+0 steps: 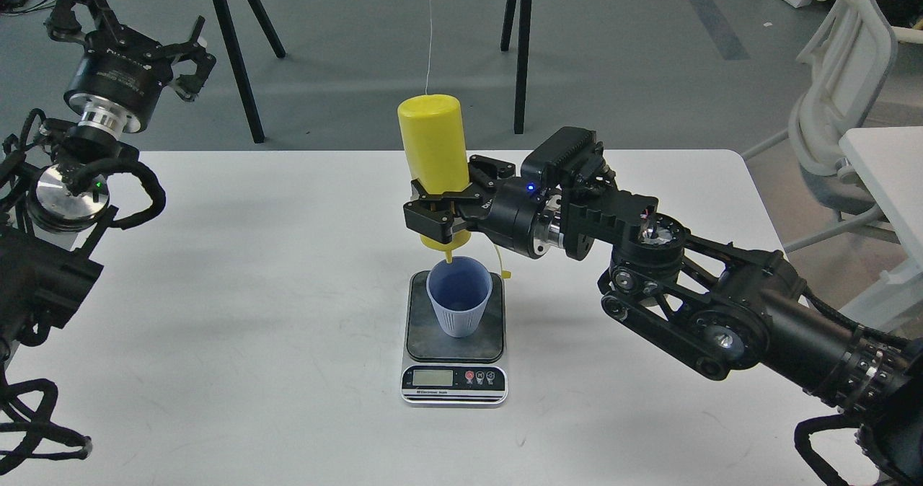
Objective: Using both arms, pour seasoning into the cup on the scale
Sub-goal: 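Hold the bottle inverted over the blue cup and squeeze out seasoning, then raise the bottle away from the cup and turn it upright, then lower the yellow bottle back onto the table with the right gripper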
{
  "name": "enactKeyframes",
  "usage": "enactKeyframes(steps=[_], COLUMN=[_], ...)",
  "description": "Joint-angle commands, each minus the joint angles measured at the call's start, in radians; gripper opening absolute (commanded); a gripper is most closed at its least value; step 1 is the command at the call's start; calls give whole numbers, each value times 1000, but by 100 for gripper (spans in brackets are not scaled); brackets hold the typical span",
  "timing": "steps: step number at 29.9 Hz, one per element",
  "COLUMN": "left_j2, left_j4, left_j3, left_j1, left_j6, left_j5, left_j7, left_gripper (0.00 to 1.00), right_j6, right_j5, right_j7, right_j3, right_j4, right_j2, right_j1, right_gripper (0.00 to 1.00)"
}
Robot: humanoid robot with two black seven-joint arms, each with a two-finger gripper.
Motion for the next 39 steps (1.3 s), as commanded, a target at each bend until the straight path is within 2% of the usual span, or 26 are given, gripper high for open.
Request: enactKeyframes(steps=[1, 10, 18, 22, 27, 30, 33, 39], left_j2=[0, -3, -3, -1, 33, 48, 53, 56], left_j4=[-11, -6, -5, -3, -3, -3, -3, -10], left_j3=[-2, 7, 15, 15, 15, 15, 16, 16], left_j1=[-3, -9, -15, -15, -15, -11, -6, -11], left_j6=[2, 0, 3, 3, 3, 3, 3, 5], left_j5=[0, 5, 12, 12, 11, 12, 12, 14], left_j7=[1, 1, 4, 6, 11, 12, 12, 12], left_gripper=[100, 100, 100, 100, 100, 100, 100, 100], right_j6=[8, 22, 158, 195, 337, 351, 351, 351], right_j5=[140, 772, 1413, 1772, 2205, 2349, 2397, 2408], right_j7=[3, 1, -3, 3, 3, 18, 50, 40], right_j3=[25, 148, 249, 279, 372, 427, 486, 608], right_j4=[3, 5, -15, -55, -98, -107, -116, -126], right_j2=[-34, -222, -429, -477, -479, -454, -376, -183], right_j1=[4, 1, -84, -163, -313, -422, -511, -660], right_gripper=[27, 26, 26, 26, 26, 26, 26, 26])
